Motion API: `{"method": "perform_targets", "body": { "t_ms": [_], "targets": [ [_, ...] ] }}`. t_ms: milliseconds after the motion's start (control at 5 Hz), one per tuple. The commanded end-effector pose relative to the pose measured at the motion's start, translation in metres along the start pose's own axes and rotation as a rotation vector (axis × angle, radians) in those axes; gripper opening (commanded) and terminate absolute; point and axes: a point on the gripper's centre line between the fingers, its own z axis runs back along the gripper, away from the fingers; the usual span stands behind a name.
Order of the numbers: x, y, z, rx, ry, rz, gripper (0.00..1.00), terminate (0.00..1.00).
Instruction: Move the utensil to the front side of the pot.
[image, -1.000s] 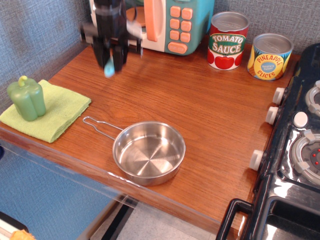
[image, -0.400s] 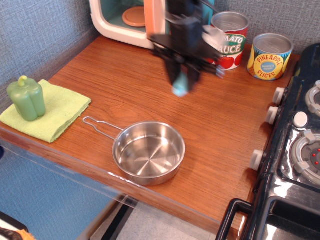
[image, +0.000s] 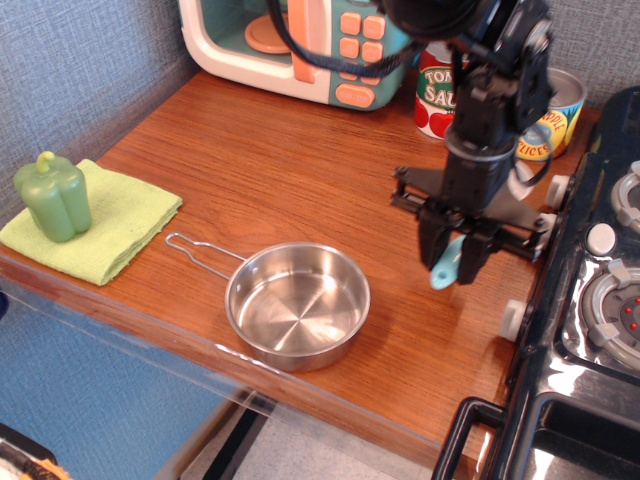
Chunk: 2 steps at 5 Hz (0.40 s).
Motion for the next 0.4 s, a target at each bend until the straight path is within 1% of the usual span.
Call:
{"method": "perform_targets", "body": {
  "t_ms": [0, 200],
  "targets": [
    [0.0082, 0.0304, -0.0049, 0.000, -0.024, 0.144, 0.00, 0.00],
    [0.0131, 0.0402, -0.0043, 0.012, -0.035, 0.151, 0.00, 0.00]
  ]
}}
